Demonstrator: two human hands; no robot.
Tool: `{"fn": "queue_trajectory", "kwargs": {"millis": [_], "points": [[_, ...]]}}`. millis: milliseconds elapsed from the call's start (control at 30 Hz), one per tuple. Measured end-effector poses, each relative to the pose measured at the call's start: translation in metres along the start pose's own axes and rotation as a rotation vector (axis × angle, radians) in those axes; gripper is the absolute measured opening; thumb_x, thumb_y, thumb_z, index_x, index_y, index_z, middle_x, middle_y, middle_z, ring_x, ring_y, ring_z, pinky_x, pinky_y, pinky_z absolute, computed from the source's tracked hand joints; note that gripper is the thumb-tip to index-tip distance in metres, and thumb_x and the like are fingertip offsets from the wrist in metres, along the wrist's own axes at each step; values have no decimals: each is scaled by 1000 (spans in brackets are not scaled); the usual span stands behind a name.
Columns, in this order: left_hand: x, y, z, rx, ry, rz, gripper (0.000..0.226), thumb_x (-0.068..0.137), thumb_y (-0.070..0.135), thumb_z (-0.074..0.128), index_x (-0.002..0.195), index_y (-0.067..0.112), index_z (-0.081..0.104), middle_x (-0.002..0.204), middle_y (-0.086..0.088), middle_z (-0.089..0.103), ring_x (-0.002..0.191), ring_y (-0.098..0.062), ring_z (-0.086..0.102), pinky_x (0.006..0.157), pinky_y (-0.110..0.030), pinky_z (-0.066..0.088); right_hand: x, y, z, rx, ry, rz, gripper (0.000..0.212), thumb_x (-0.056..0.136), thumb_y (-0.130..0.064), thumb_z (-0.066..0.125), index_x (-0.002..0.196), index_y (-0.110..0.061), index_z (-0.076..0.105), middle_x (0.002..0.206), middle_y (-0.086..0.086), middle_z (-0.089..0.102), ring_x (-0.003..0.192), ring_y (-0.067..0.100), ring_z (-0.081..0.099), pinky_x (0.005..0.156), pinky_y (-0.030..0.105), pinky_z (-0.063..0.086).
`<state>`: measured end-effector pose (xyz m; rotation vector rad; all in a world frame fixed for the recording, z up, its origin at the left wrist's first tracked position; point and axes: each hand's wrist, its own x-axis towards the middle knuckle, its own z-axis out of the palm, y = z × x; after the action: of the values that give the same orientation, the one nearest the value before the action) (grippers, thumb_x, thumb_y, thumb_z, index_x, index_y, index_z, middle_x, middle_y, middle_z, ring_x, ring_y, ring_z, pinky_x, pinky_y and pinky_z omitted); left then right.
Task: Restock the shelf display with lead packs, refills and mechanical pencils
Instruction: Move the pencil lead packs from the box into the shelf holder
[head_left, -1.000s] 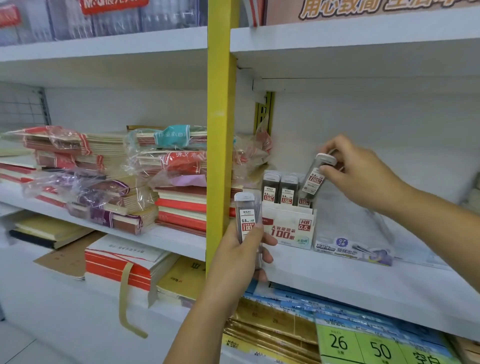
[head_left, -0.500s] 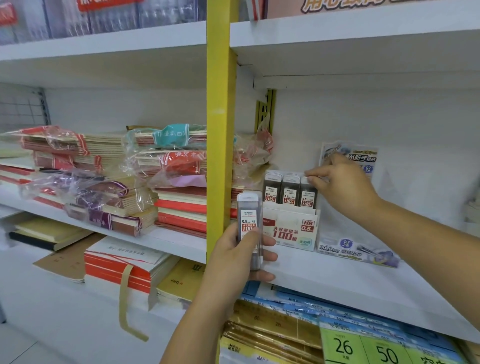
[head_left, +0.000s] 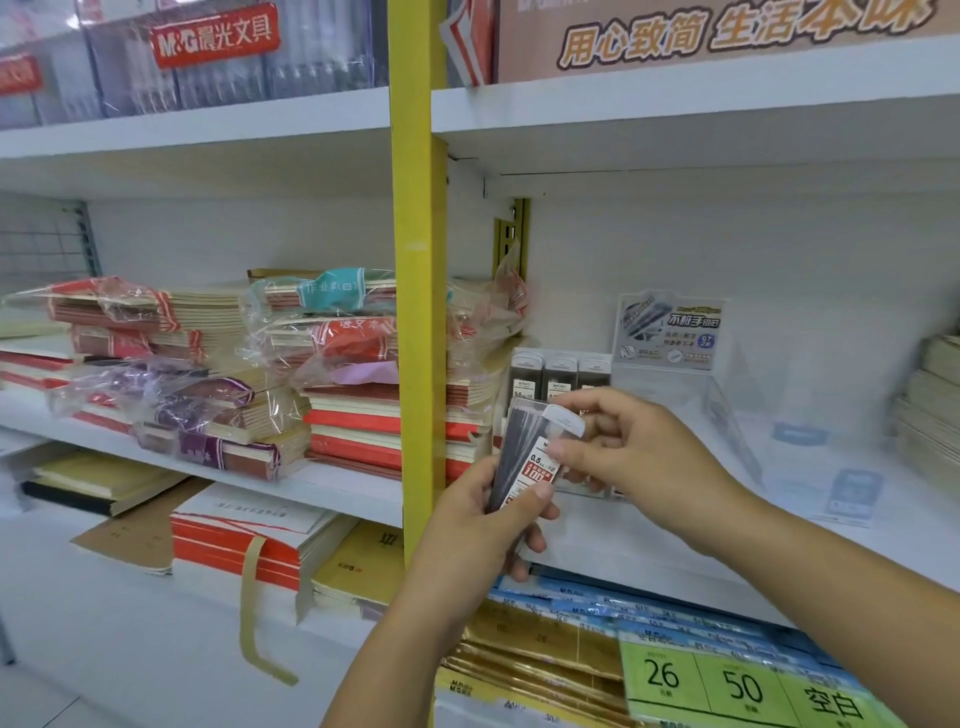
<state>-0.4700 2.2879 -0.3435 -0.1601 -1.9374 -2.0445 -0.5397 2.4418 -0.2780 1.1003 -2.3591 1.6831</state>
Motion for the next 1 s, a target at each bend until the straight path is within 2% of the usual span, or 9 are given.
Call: {"fn": "queue_trajectory", "kwargs": {"millis": [67, 267, 333, 433, 533, 567, 700, 800, 1000], "points": [[-3, 0, 2, -8, -4, -6, 13, 91, 31, 69, 102, 39, 69, 87, 0, 73, 68, -11, 63, 50, -22, 48, -4, 4, 0, 67, 50, 12, 26, 82, -14, 73, 103, -29, 65, 84, -2, 73, 69, 12, 68, 60, 21, 52], [-5, -1, -1, -103, 53, -87, 20, 99, 26, 59, 117, 31, 64, 98, -1, 75, 74, -15, 67, 51, -25, 50, -8, 5, -23, 155, 220, -27, 23, 86, -8, 68, 99, -27, 65, 88, -1, 75, 73, 15, 70, 60, 24, 54], [-4, -1, -2, -102, 88, -92, 18, 102, 26, 53, 117, 30, 62, 98, -2, 75, 72, -14, 66, 51, -25, 52, 1, -2, -36, 146, 327, -120, 24, 88, -6, 65, 97, -28, 64, 89, -2, 74, 76, 17, 69, 60, 25, 54], [-1, -2, -4, -57, 124, -77, 18, 104, 26, 47, 114, 31, 61, 93, 1, 76, 67, -10, 67, 51, -24, 52, 19, -14, -53, -45, 429, -303, 27, 88, -8, 65, 93, -34, 61, 90, -6, 69, 81, 15, 64, 69, 26, 55], [2, -1, -5, -42, 133, -61, 18, 105, 26, 46, 114, 31, 61, 92, 1, 76, 66, -8, 66, 51, -23, 52, 39, -18, -63, -387, 411, -393, 25, 88, -11, 65, 95, -34, 57, 87, -15, 64, 77, -1, 59, 69, 9, 44], [2, -1, -6, -42, 135, -58, 18, 104, 26, 46, 114, 31, 61, 91, 1, 76, 66, -8, 66, 51, -23, 52, 45, -17, -65, -503, 389, -398, 23, 88, -13, 65, 97, -32, 57, 85, -16, 63, 76, -2, 58, 67, 9, 42], [4, -2, -8, -46, 144, -55, 18, 105, 26, 47, 114, 30, 61, 91, 1, 76, 66, -8, 66, 51, -23, 52, 64, -9, -64, -801, 261, -381, 18, 90, -19, 62, 106, -25, 58, 88, -10, 61, 74, 7, 55, 67, 30, 44], [5, -2, -10, -36, 140, -56, 18, 104, 26, 47, 113, 32, 61, 91, 2, 76, 67, -8, 67, 52, -24, 52, 74, -2, -62, -872, 183, -377, 18, 91, -20, 61, 109, -24, 57, 91, -10, 61, 74, 1, 53, 64, 27, 43], [7, -3, -13, -17, 130, -59, 17, 104, 28, 47, 112, 33, 61, 91, 3, 76, 68, -9, 68, 54, -24, 53, 84, 15, -58, -833, 193, -240, 29, 90, -23, 64, 114, -25, 46, 95, -7, 63, 78, 12, 61, 69, 40, 54]]}}
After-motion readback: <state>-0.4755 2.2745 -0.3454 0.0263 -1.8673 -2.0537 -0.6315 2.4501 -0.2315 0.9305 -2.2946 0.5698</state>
